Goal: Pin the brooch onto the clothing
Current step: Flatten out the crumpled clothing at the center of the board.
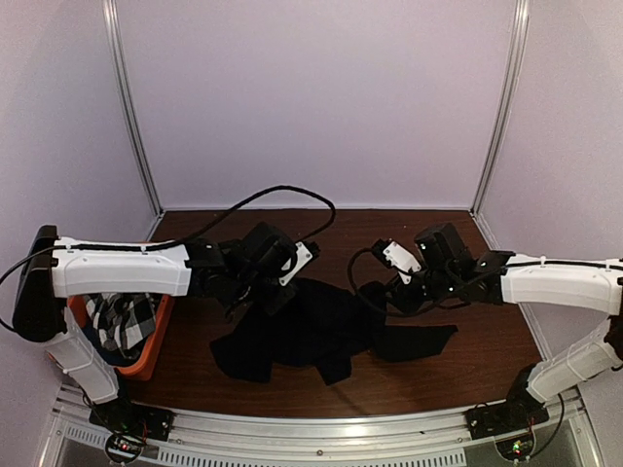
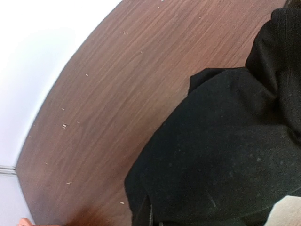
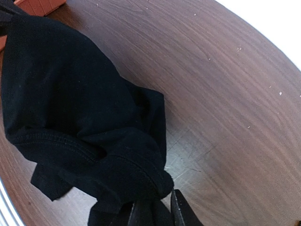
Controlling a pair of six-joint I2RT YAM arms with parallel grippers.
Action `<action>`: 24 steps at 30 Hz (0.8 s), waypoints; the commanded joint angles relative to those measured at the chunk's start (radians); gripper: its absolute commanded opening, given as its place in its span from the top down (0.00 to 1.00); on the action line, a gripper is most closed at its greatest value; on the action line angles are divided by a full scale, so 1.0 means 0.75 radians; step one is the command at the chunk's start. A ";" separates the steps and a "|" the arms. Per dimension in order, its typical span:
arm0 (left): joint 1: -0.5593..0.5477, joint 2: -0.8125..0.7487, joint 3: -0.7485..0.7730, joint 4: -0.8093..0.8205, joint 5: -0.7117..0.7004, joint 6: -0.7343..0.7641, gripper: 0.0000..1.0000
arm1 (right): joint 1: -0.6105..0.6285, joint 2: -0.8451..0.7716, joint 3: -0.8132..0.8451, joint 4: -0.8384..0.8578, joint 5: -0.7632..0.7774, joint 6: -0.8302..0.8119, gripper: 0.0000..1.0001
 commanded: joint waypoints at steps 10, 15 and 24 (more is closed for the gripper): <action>0.162 -0.062 -0.203 0.103 0.227 -0.399 1.00 | -0.026 0.174 -0.066 0.213 -0.281 0.073 0.52; 0.169 -0.066 -0.217 0.121 0.232 -0.405 1.00 | -0.024 0.230 -0.064 0.265 -0.279 0.117 0.52; 0.170 -0.059 -0.225 0.150 0.250 -0.412 1.00 | 0.009 0.333 -0.035 0.323 -0.135 0.138 0.57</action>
